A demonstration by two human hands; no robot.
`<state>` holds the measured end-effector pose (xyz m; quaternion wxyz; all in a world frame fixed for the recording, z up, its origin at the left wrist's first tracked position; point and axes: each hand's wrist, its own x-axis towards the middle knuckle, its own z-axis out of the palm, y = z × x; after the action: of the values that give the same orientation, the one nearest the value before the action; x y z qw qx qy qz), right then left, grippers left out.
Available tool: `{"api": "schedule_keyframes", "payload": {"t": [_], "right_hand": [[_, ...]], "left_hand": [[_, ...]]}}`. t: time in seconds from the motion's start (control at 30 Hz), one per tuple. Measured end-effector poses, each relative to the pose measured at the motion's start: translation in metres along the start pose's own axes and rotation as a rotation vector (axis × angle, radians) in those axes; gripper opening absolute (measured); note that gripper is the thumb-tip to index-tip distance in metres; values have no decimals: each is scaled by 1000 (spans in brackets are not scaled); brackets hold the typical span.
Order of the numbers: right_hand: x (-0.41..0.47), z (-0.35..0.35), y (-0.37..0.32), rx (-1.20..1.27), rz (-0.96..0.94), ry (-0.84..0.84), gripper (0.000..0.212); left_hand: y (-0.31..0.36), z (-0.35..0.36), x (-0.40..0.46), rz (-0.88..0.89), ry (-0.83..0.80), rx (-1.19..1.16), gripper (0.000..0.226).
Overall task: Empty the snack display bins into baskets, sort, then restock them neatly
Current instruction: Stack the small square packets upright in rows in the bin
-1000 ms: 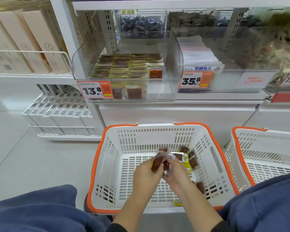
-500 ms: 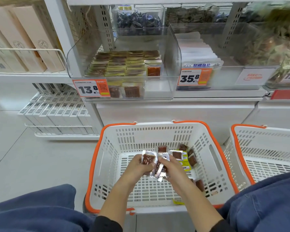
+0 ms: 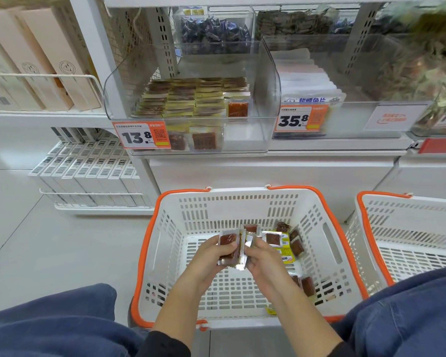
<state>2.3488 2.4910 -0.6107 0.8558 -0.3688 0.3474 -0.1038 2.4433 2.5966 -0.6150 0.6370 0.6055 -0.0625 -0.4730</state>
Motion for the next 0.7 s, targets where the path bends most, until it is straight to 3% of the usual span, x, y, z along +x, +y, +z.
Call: {"api": "schedule_keyframes", "payload": {"t": [0.3, 0.43, 0.7], "right_hand": [[-5, 11, -3, 19, -6, 98, 26], [-15, 32, -11, -98, -69, 82, 22], [-36, 101, -141, -407, -539, -36, 22]], "left_hand": [[9, 15, -6, 1, 49, 31, 25], [32, 34, -15, 28, 164, 40, 20], [173, 77, -32, 400, 197, 68, 31]]}}
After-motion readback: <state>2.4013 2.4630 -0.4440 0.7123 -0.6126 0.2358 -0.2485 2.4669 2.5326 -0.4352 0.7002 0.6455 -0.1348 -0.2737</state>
